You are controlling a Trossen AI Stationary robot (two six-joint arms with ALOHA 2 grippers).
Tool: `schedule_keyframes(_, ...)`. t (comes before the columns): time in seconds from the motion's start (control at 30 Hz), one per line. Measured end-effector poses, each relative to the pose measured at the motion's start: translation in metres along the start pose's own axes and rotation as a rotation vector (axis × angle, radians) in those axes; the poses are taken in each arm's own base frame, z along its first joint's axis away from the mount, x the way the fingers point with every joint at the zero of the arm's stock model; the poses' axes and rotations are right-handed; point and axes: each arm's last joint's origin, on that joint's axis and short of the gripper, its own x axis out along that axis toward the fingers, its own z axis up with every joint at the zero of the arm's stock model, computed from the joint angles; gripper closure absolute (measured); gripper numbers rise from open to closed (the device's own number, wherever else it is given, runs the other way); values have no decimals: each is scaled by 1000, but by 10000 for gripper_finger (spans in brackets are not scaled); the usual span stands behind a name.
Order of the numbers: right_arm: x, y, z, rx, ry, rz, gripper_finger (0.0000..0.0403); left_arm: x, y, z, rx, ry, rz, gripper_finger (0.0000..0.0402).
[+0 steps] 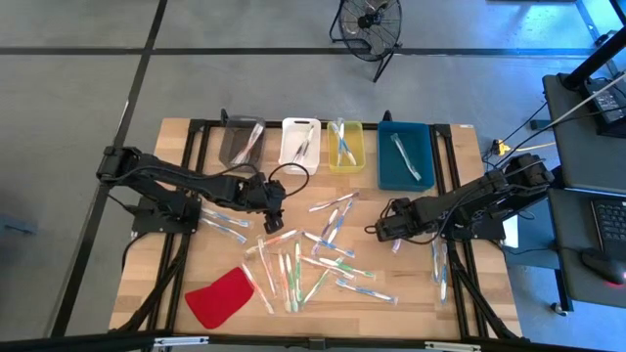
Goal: Pick & Place Toothbrushes
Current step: Put the violet toothbrush into the white bin
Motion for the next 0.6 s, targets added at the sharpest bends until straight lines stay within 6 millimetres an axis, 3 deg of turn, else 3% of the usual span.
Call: schedule_keyframes(0.6, -6, 2, -8, -101, 65, 15, 371, 0, 0, 0, -29, 3, -14, 162)
